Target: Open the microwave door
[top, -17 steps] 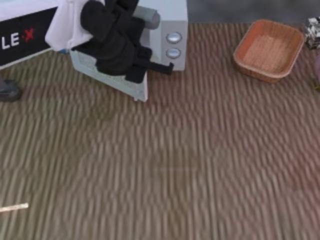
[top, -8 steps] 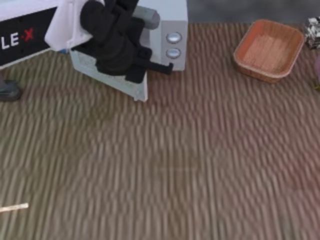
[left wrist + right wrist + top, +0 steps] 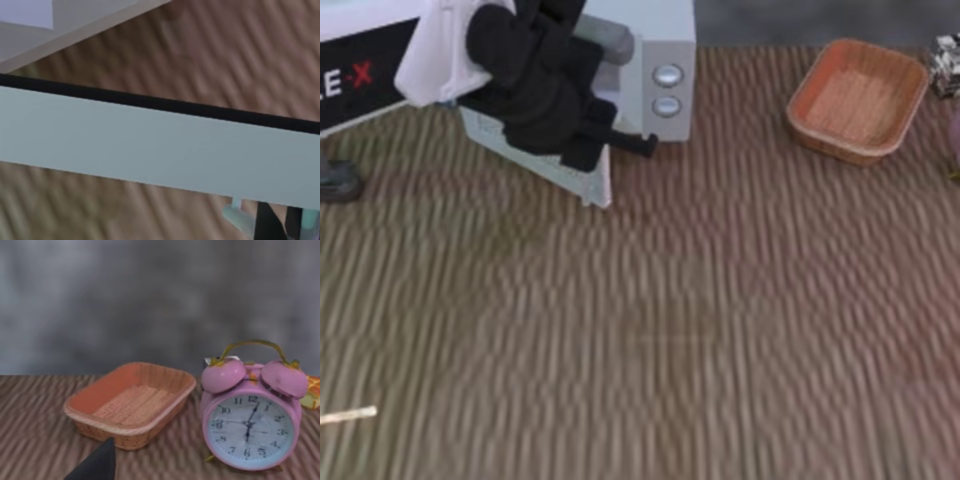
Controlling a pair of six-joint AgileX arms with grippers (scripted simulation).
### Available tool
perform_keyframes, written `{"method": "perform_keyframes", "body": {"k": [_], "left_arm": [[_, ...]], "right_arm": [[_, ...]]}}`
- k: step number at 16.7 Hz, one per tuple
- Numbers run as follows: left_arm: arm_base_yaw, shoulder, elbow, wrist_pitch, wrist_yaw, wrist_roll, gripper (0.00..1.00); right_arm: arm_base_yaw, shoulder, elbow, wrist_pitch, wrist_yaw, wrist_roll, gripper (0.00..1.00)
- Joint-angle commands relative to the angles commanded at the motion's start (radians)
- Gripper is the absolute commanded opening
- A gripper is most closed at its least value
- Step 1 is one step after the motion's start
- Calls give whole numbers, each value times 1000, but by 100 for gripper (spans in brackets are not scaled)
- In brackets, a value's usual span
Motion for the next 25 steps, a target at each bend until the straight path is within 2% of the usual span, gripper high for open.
{"method": "perform_keyframes", "body": {"k": [5, 25], "left_arm": [[29, -48, -58, 14, 47, 88, 0], [29, -48, -58, 14, 47, 88, 0]], "right_arm": [[0, 0, 0, 0, 0, 0, 100], [0, 0, 0, 0, 0, 0, 100]]}}
